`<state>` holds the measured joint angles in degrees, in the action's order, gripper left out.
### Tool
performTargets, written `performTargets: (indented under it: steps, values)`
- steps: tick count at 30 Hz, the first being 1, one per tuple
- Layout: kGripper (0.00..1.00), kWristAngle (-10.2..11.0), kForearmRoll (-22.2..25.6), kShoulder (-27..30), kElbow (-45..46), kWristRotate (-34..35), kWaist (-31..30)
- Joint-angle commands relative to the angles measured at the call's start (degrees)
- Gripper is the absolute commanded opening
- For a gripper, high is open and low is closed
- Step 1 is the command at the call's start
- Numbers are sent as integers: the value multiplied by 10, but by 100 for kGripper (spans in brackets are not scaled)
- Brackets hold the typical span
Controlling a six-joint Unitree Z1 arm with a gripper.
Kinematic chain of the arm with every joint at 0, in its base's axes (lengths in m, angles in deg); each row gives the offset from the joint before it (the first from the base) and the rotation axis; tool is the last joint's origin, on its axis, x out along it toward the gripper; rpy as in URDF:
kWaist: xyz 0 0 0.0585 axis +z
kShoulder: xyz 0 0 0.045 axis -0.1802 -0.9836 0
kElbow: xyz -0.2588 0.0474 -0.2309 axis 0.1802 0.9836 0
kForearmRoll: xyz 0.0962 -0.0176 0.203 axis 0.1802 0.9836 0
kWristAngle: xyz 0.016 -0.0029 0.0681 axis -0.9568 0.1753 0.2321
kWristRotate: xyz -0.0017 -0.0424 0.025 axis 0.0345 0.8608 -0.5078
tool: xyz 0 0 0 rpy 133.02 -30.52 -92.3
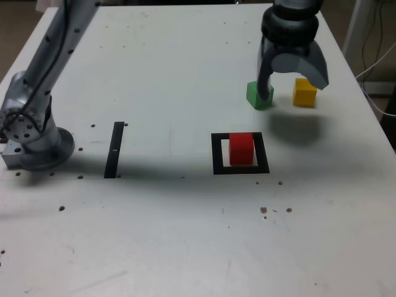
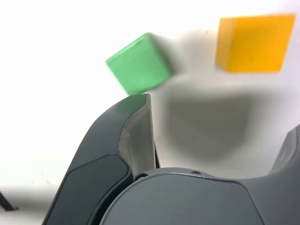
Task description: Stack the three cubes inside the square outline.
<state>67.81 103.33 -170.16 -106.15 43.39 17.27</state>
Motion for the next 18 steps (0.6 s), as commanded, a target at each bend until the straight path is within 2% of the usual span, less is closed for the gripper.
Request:
performTargets:
  steps: [1,18]
  values:
    - [99,2,8,-12,-22,-7,5]
    - [99,-1,55,-117,-193,-53,39]
